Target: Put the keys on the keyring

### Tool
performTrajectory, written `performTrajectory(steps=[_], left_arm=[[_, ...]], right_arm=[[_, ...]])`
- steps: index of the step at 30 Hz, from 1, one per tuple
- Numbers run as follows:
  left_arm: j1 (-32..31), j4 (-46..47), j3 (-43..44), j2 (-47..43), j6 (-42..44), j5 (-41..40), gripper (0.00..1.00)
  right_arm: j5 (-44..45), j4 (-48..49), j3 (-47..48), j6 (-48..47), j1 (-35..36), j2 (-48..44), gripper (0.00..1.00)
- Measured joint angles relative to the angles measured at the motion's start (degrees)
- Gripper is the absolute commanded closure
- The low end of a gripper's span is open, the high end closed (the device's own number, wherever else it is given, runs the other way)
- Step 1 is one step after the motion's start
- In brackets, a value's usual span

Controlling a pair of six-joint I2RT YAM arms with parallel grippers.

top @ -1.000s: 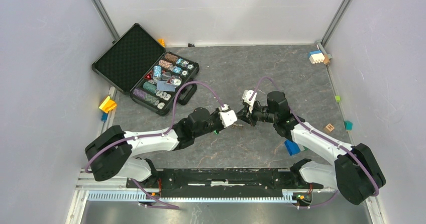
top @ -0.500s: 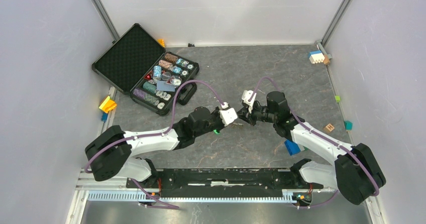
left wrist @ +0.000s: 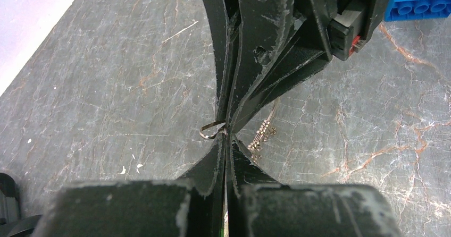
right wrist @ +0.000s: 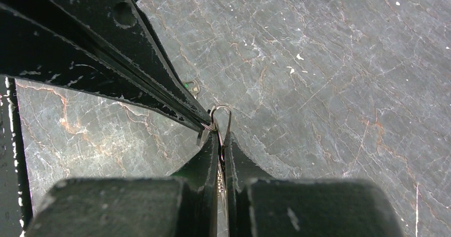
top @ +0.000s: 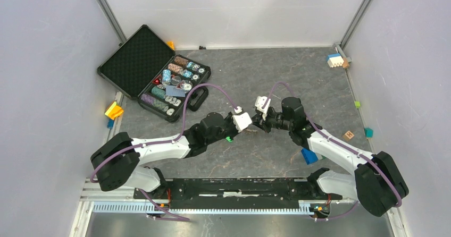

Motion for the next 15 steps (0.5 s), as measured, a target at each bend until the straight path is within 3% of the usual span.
performTrajectory(steps=[15], left_arm=[[0.0,-0.9,0.9,0.1,-1.2,-1.2,0.98]], right_arm=[[0.4,0.4,0.0,-1.3,0.1,-0.2,1.0]])
